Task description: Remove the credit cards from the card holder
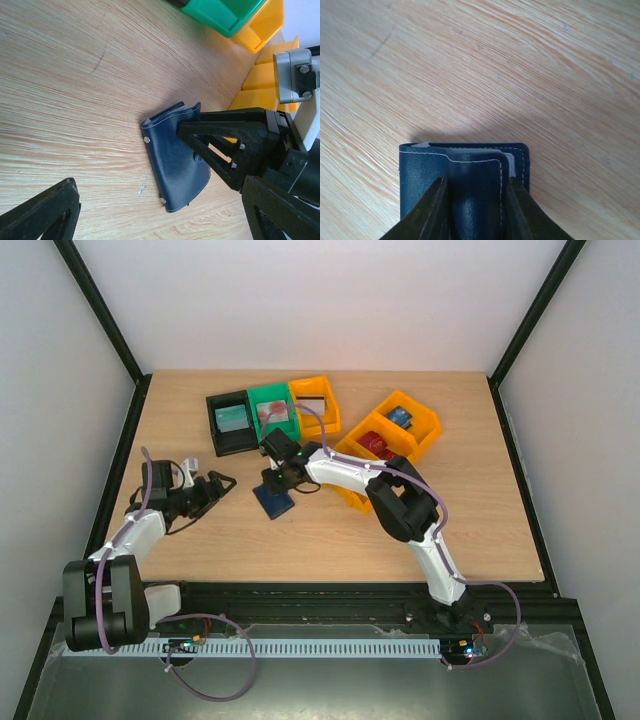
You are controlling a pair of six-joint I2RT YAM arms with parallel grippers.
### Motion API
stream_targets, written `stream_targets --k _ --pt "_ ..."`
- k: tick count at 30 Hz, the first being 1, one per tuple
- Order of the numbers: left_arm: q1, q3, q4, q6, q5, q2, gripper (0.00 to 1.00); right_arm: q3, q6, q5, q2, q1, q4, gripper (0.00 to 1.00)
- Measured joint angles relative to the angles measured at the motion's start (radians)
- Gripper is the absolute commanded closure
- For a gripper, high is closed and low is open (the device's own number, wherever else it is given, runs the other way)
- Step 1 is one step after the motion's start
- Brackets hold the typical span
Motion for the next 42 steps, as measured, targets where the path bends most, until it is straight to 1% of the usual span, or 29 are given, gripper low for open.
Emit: stream_targets --k 4,7,14,18,20,22,24,27,31,34,35,40,42 --pt "0.0 -0.039 0.064 -0.036 -0.001 0.0 0.1 -0.013 0.034 -0.056 -0.001 -0.006 0.049 0.93" --pt "0.0 -0.061 0.096 -0.053 -0.002 0.0 0.11 -0.036 0.053 -0.095 -0.003 -0.013 0.082 0.98" --pt "0.0 -0.072 0.135 -0.059 -0.001 0.0 0.13 -0.109 0.068 -0.169 -0.052 -0.023 0.123 0.98" --pt "0.0 -0.064 0.121 -0.028 0.04 -0.003 0.13 -0.16 0.079 -0.214 -0.124 -0.032 0.148 0.98" --pt "0.0 -0.004 0.036 0.037 0.087 -0.002 0.13 -0.176 0.089 -0.227 -0.169 -0.034 0.169 0.98" --pt "0.0 0.117 -0.083 0.14 0.14 0.002 0.13 -0.198 0.109 -0.237 -0.238 -0.041 0.214 0.98" --pt "-0.001 0.269 -0.203 0.253 0.19 0.005 0.1 -0.216 0.131 -0.241 -0.305 -0.048 0.26 0.98" --pt "-0.001 0.435 -0.311 0.378 0.252 -0.028 0.04 -0.241 0.18 -0.24 -0.407 -0.053 0.352 0.98" --pt "-0.003 0.452 -0.336 0.374 0.3 -0.184 0.04 -0.303 0.253 -0.213 -0.532 -0.053 0.503 0.98" --pt "-0.014 0.443 -0.313 0.333 0.299 -0.28 0.11 -0.348 0.293 -0.189 -0.603 -0.042 0.603 0.98" --pt "-0.019 0.441 -0.303 0.318 0.295 -0.294 0.15 -0.354 0.301 -0.18 -0.621 -0.031 0.631 0.98" --pt "-0.05 0.417 -0.239 0.248 0.27 -0.321 0.28 -0.369 0.31 -0.156 -0.652 0.01 0.708 0.98" --pt "-0.095 0.385 -0.209 0.227 0.253 -0.334 0.38 -0.381 0.314 -0.156 -0.659 0.022 0.733 0.98"
